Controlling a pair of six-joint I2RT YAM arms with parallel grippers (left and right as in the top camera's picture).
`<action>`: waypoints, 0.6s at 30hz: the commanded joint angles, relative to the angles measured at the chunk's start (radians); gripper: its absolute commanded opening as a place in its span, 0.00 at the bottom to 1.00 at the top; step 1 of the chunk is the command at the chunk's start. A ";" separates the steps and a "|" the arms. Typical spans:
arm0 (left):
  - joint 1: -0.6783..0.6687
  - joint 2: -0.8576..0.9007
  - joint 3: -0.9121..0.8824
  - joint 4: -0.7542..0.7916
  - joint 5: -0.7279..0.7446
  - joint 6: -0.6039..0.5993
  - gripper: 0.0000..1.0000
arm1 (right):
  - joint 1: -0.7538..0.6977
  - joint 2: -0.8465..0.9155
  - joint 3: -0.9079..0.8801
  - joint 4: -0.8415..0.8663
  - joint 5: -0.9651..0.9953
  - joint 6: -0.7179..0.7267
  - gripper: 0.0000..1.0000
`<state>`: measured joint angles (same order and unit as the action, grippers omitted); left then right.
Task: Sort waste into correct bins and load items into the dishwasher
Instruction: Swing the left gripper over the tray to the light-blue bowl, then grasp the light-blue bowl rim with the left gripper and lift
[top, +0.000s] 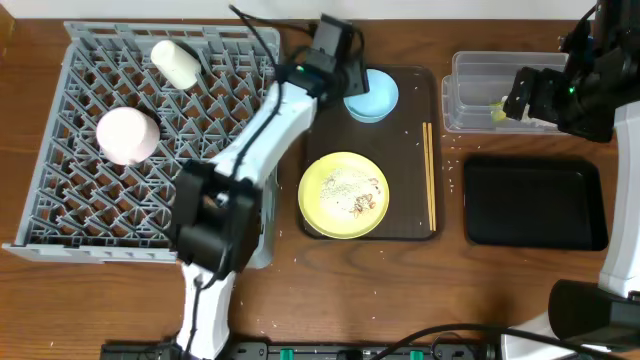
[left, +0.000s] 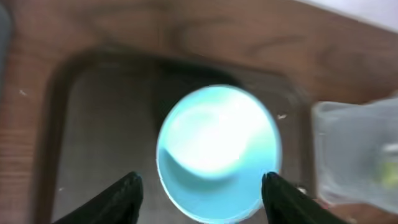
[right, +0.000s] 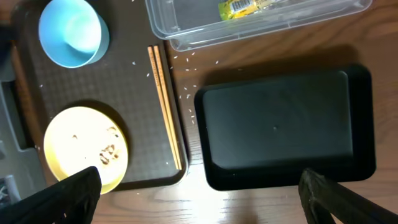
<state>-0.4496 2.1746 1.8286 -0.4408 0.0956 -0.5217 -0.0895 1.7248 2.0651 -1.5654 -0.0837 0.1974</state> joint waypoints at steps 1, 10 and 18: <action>-0.011 0.050 0.006 0.015 -0.026 -0.037 0.62 | -0.001 -0.025 0.001 0.002 0.038 -0.021 0.99; -0.012 0.132 0.006 0.028 -0.037 -0.038 0.56 | -0.001 -0.025 0.001 0.006 0.080 -0.020 0.99; -0.012 0.195 0.006 0.031 -0.036 -0.060 0.57 | -0.001 -0.025 0.001 0.009 0.080 -0.020 0.99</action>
<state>-0.4610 2.3436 1.8275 -0.4099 0.0746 -0.5724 -0.0895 1.7248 2.0651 -1.5578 -0.0208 0.1925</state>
